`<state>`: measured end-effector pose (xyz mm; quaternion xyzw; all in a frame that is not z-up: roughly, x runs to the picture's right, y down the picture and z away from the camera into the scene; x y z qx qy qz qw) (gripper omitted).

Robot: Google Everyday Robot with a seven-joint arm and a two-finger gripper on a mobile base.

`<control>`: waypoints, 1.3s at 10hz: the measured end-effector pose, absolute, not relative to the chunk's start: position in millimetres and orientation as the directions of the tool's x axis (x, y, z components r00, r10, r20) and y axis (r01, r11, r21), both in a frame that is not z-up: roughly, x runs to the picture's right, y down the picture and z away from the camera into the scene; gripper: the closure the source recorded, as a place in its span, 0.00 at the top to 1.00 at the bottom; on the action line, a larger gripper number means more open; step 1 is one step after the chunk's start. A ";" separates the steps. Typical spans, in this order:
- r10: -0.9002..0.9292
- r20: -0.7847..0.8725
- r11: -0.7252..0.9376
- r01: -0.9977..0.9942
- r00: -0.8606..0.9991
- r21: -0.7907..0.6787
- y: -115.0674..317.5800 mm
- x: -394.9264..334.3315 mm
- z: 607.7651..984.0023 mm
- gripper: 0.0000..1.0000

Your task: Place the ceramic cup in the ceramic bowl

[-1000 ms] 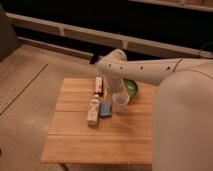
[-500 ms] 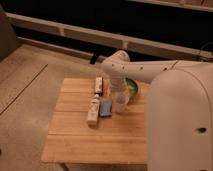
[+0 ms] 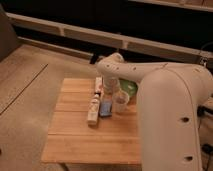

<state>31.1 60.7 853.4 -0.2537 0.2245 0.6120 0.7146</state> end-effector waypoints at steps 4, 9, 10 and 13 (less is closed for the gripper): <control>0.720 -0.686 0.086 -0.994 0.108 -0.067 75.1 45.0 851.3 0.07; 0.768 -0.638 0.110 -0.993 0.053 0.050 10.0 58.4 810.2 0.00; 0.799 -0.596 0.159 -0.984 0.078 0.084 -21.4 49.1 788.1 0.00; 0.835 -0.543 0.208 -0.963 0.085 0.171 -63.3 60.1 760.3 0.00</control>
